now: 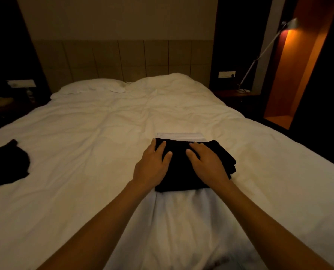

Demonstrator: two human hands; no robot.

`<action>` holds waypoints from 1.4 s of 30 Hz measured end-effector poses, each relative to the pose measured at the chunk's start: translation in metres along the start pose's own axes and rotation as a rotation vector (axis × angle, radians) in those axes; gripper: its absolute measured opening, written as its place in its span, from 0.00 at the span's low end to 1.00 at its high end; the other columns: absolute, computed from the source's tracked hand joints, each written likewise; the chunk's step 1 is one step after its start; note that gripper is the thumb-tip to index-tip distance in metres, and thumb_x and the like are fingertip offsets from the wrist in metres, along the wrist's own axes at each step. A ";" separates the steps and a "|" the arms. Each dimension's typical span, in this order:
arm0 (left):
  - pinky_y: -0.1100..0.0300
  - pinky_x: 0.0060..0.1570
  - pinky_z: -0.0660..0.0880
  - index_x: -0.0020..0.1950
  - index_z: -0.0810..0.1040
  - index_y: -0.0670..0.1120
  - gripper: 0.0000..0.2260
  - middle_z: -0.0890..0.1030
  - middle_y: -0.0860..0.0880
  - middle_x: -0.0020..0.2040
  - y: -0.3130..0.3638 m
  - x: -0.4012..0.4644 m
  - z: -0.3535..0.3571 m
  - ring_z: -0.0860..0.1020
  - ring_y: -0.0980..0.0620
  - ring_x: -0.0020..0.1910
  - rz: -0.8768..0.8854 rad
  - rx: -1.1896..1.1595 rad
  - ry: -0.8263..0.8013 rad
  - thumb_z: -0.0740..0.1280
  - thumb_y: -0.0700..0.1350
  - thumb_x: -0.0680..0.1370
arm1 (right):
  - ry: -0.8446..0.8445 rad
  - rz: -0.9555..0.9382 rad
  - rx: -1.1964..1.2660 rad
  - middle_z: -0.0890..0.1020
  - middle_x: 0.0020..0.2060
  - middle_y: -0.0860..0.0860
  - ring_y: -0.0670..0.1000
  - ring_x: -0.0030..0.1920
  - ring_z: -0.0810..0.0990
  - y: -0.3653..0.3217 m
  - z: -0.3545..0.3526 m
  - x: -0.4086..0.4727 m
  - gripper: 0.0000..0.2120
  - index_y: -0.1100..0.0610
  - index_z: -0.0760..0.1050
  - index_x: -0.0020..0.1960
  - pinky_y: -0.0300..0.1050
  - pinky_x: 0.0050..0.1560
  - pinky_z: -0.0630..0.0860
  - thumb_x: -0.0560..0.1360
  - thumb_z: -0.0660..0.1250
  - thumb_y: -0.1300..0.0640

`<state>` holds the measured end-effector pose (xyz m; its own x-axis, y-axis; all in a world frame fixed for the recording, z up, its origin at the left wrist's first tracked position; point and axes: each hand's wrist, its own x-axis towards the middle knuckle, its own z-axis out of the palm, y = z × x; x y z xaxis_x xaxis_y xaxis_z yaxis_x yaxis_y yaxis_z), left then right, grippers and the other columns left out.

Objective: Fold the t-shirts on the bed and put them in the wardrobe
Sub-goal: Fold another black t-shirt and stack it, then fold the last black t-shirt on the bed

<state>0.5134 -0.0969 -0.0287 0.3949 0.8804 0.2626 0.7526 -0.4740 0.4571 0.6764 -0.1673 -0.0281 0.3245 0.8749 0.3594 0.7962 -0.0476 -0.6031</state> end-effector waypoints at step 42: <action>0.45 0.76 0.48 0.80 0.50 0.41 0.36 0.55 0.41 0.80 -0.596 -0.199 -0.237 0.50 0.43 0.79 -0.830 0.227 0.402 0.49 0.65 0.81 | -0.588 -0.491 0.161 0.60 0.78 0.50 0.52 0.79 0.51 -0.448 0.519 -0.035 0.28 0.52 0.60 0.78 0.50 0.76 0.54 0.81 0.59 0.45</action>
<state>-0.1382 0.0065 -0.1520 -0.4912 0.8427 0.2203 0.8127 0.3523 0.4642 0.0430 0.0732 -0.1402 -0.4053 0.8914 0.2028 0.6804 0.4423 -0.5843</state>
